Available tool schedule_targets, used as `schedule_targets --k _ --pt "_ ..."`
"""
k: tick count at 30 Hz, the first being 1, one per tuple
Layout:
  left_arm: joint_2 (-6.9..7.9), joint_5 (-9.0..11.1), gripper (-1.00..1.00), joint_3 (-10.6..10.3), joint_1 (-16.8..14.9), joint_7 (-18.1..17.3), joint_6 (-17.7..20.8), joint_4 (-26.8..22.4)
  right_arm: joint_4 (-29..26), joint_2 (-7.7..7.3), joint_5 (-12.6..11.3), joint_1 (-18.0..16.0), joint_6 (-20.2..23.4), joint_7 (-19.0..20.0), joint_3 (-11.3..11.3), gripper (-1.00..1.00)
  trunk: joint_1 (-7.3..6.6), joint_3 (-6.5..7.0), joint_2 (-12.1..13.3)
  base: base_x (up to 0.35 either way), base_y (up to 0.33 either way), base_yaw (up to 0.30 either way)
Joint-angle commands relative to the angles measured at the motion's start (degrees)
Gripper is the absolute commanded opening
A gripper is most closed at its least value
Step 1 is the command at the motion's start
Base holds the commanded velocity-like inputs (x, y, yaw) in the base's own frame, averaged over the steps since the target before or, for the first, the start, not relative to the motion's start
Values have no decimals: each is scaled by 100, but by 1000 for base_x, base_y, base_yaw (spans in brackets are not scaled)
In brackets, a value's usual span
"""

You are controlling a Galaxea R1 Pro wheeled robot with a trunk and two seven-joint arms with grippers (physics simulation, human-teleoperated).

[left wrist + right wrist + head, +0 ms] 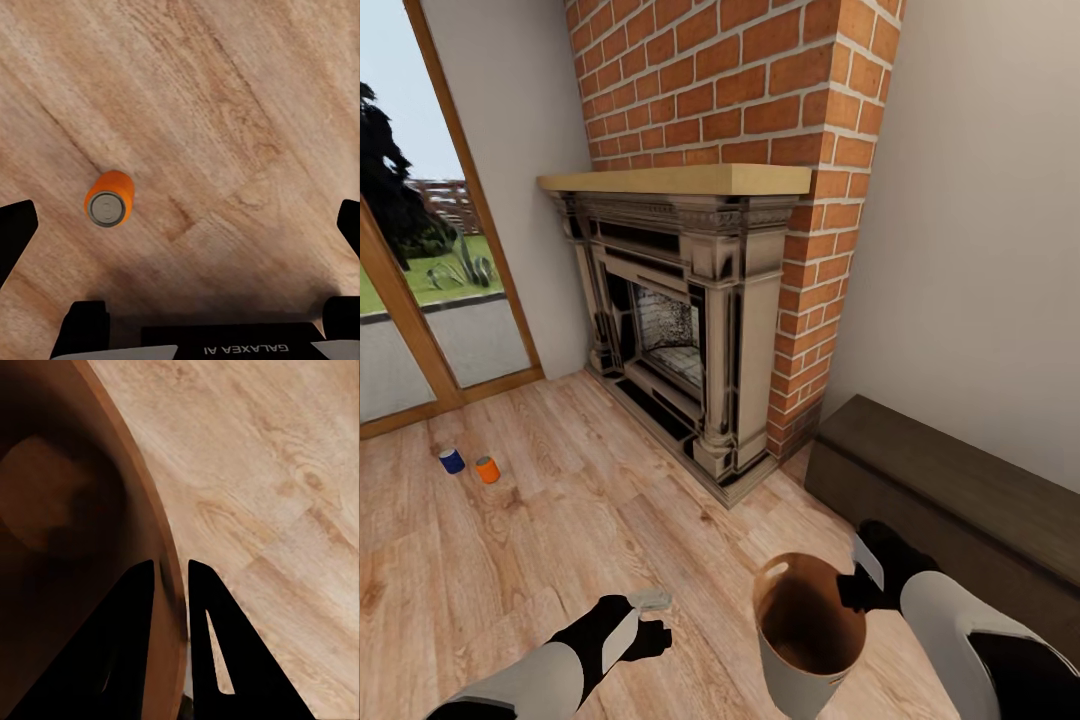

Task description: Put the three can of soda from the living room inside the tash can in the kitchen.

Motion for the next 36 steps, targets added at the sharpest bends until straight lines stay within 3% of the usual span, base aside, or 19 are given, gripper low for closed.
schedule_targets --k 1,4,10,19,27,32,36 --pt "0 0 100 0 0 -1 0 0 6 -5 -23 36 -48 105 -15 -100 0 1 0 0 0 0" --pt "28 -17 100 33 -33 -36 33 34 -25 28 -9 107 -61 186 21 -100 0 0 -1 0 0 0" --pt "24 -14 100 62 -119 -29 185 78 -121 43 312 318 -25 242 15 -100 0 0 -1 0 0 0" --pt "24 -14 100 62 -119 -29 185 78 -121 43 884 318 -25 242 15 -100 0 0 -1 0 0 0" --pt "46 0 100 55 -87 -34 188 57 -159 51 1209 283 19 234 16 -100 0 0 -1 0 0 0" --pt "127 33 100 34 75 -61 192 15 -336 191 1407 126 199 173 44 -100 0 0 -1 0 0 0" --pt "159 44 100 34 204 -52 186 4 -410 320 1423 -3 335 0 99 -100 0 0 -1 0 0 0"
